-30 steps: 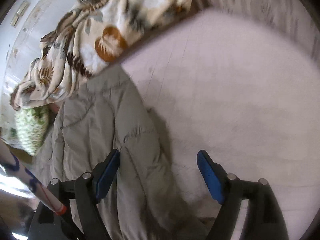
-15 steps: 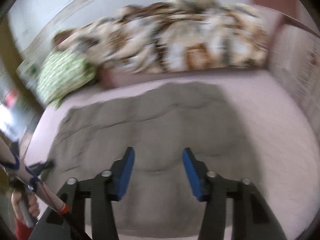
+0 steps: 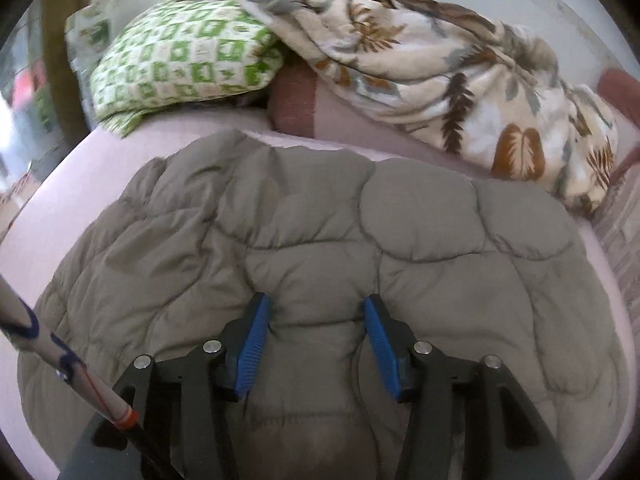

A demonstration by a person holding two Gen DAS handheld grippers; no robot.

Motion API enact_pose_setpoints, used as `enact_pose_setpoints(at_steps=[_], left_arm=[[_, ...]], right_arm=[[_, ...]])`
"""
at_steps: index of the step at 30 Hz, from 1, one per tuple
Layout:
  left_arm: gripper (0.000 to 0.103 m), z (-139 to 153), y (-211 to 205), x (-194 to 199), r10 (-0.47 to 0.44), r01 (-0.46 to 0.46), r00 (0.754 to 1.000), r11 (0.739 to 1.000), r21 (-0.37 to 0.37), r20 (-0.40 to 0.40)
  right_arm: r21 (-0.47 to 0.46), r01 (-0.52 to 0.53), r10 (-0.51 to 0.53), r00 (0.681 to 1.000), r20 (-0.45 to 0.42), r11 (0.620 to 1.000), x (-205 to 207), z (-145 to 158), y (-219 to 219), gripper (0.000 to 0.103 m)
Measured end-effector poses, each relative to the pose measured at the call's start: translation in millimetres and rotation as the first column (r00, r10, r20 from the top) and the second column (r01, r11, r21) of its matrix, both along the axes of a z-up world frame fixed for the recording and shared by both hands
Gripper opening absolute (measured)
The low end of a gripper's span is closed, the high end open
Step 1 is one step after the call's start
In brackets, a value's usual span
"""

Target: Fold large clothes

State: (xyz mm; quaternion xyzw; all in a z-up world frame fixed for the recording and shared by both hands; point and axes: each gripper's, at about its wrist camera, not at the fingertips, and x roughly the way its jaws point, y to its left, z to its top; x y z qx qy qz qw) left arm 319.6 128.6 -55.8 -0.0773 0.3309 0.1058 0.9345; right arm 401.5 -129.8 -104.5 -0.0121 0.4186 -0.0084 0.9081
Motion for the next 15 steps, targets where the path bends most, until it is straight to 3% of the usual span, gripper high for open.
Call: enact_pose_setpoints(at_steps=[3, 7, 10, 12, 15], left_arm=[[0.074, 6.2, 3.0, -4.5, 0.025, -0.025, 0.999, 1.0, -0.002, 0.035], [0.08, 17.6, 9.0, -20.1, 0.108, -0.113, 0.988, 0.993, 0.04, 0.107], [0.086, 24.6, 7.9, -30.5, 0.152, -0.17, 0.973, 0.981, 0.092, 0.176], [0.09, 26.9, 4.4, -33.1, 0.154, -0.182, 0.968, 0.975, 0.127, 0.2], [0.09, 28.3, 0.5, -32.6, 0.155, -0.193, 0.965, 0.966, 0.171, 0.212]], right_arm=[[-0.033, 0.006, -0.007, 1.0, -0.013, 0.999, 1.9, 9.0, 2.8, 0.056], [-0.015, -0.033, 0.034, 0.997, 0.076, 0.999, -17.4, 40.4, 21.2, 0.056], [0.009, -0.082, 0.082, 0.996, 0.028, 0.997, -11.4, 31.6, 41.3, 0.056], [-0.05, -0.081, 0.08, 0.997, -0.006, 0.995, -2.4, 15.7, 52.8, 0.062], [-0.095, -0.074, 0.072, 0.997, -0.023, 0.993, 3.9, 10.8, 58.8, 0.063]])
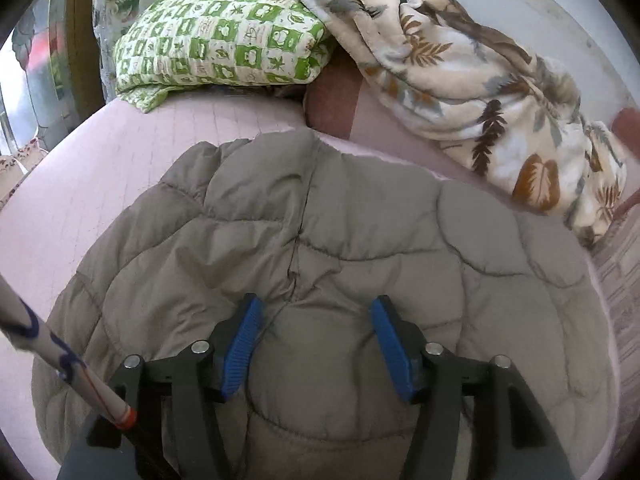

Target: Fold large clothes

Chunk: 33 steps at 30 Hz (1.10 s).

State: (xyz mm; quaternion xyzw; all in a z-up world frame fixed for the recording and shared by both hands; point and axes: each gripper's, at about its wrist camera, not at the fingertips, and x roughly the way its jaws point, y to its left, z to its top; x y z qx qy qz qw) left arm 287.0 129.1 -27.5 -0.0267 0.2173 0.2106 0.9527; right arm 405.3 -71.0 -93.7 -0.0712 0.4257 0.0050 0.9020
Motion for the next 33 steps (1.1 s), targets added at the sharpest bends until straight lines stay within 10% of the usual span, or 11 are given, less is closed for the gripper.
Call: enact_pose_setpoints(at_steps=[12, 18, 27, 33], left_arm=[[0.093, 28.9, -12.8, -62.1, -0.014, 0.009, 0.986, 0.999, 0.033, 0.169], [0.093, 31.2, -38.0, -97.0, -0.12, 0.12, 0.99, 0.993, 0.003, 0.077], [0.093, 0.5, -87.6, -172.7, -0.382, 0.367, 0.922, 0.915, -0.166, -0.067], [0.093, -15.2, -124.7, -210.9, -0.519, 0.468, 0.835, 0.845, -0.261, -0.183]], right_arm=[[0.125, 0.082, -0.092, 0.993, 0.072, 0.989, -144.6, 46.5, -73.1, 0.07], [0.071, 0.205, -0.209, 0.976, 0.063, 0.976, -229.8, 37.0, -121.7, 0.07], [0.104, 0.319, -0.323, 0.946, 0.029, 0.942, -300.4, 32.6, -159.0, 0.073], [0.102, 0.312, -0.316, 0.948, 0.022, 0.944, -319.6, 28.0, -152.0, 0.074]])
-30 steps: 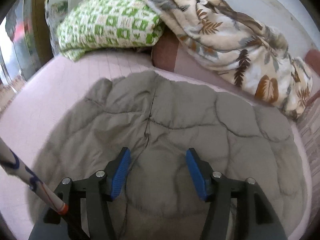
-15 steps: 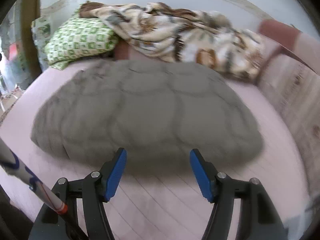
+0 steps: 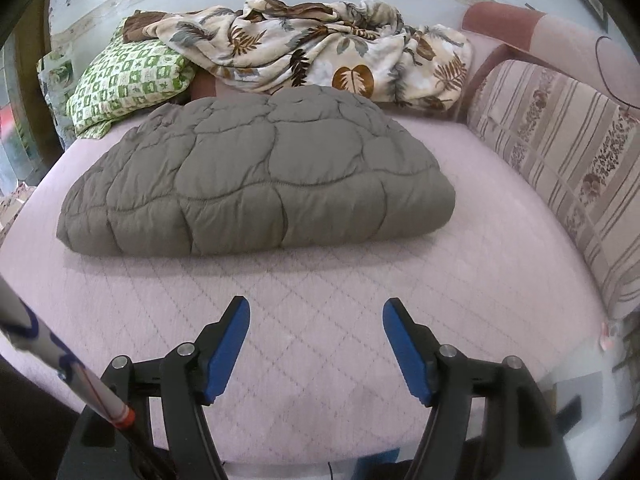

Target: Fold large clothes

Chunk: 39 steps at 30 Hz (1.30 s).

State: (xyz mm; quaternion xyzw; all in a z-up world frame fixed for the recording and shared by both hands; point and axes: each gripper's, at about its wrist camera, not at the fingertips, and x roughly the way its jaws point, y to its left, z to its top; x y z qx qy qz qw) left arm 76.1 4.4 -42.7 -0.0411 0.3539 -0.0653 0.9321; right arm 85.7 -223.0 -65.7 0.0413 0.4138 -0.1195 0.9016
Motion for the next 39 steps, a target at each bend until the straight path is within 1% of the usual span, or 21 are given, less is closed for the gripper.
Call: enact_pose_setpoints(at_steps=[3, 6, 10, 13, 19, 23, 25, 31, 39], left_arm=[[0.093, -7.0, -17.9, -13.5, -0.041, 0.041, 0.997, 0.999, -0.001, -0.059], [0.093, -12.2, -35.3, -23.3, -0.056, 0.06, 0.995, 0.997, 0.046, -0.084], [0.093, -19.3, -52.2, -29.4, -0.04, 0.053, 0.991, 0.993, 0.102, -0.124], [0.093, -22.0, -57.0, -30.2, -0.023, 0.043, 0.988, 0.991, 0.129, -0.151], [0.093, -27.0, -59.6, -29.0, -0.001, 0.032, 0.982, 0.986, 0.164, -0.188], [0.093, -29.7, -62.1, -27.9, 0.0, 0.038, 0.977, 0.984, 0.176, -0.212], [0.093, -29.5, -63.7, -28.8, -0.001, 0.04, 0.978, 0.982, 0.183, -0.21], [0.093, -30.5, -66.6, -29.3, -0.014, 0.054, 0.976, 0.982, 0.181, -0.216], [0.093, -39.1, -68.3, -25.7, -0.023, 0.068, 0.97, 0.981, 0.182, -0.242]], right_arm=[[-0.03, -0.006, 0.006, 1.0, 0.001, 1.0, -9.4, -1.4, 5.1, 0.077], [-0.06, -0.006, 0.006, 1.0, -0.009, 0.998, -18.8, -5.8, 9.1, 0.078], [-0.071, 0.002, -0.004, 1.0, -0.025, 0.997, -26.8, -11.8, 7.9, 0.078], [-0.049, 0.018, -0.019, 0.999, -0.032, 0.999, -31.1, -13.4, 1.9, 0.078], [-0.037, 0.052, -0.054, 0.997, -0.055, 0.998, -34.2, -17.2, -5.5, 0.079], [-0.041, 0.057, -0.059, 0.996, -0.061, 0.998, -35.0, -18.1, -6.5, 0.079], [-0.045, 0.056, -0.059, 0.996, -0.064, 0.997, -35.1, -17.8, -5.9, 0.079], [-0.063, 0.058, -0.062, 0.996, -0.058, 0.996, -35.1, -16.8, -6.4, 0.08], [-0.058, 0.07, -0.074, 0.995, -0.07, 0.996, -33.4, -21.0, -10.5, 0.08]])
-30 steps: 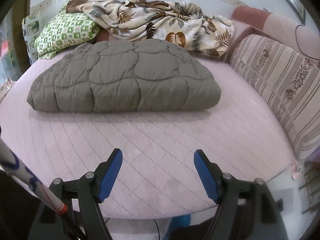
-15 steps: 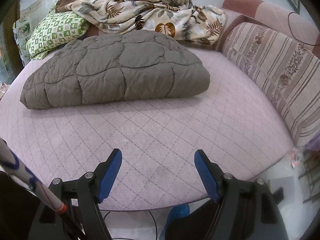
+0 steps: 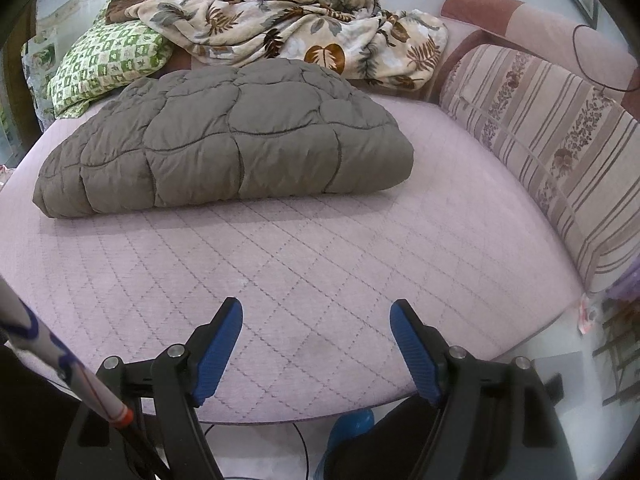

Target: Fold large clothes

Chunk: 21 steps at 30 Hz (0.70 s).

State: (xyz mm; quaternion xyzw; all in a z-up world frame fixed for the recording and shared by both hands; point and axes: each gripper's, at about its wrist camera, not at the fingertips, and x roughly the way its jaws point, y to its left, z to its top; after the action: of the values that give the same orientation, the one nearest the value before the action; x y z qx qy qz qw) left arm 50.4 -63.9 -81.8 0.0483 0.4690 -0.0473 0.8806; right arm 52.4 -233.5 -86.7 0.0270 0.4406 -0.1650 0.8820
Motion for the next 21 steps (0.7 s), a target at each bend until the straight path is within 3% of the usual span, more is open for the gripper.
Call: enact_pose_setpoints(at_steps=[21], left_arm=[[0.093, -15.3, 2.3, 14.5, 0.012, -0.012, 0.999, 1.0, 0.005, -0.039]], right_arm=[[-0.053, -0.031, 0.03, 1.0, -0.005, 0.998, 10.4, -4.9, 11.1, 0.082]])
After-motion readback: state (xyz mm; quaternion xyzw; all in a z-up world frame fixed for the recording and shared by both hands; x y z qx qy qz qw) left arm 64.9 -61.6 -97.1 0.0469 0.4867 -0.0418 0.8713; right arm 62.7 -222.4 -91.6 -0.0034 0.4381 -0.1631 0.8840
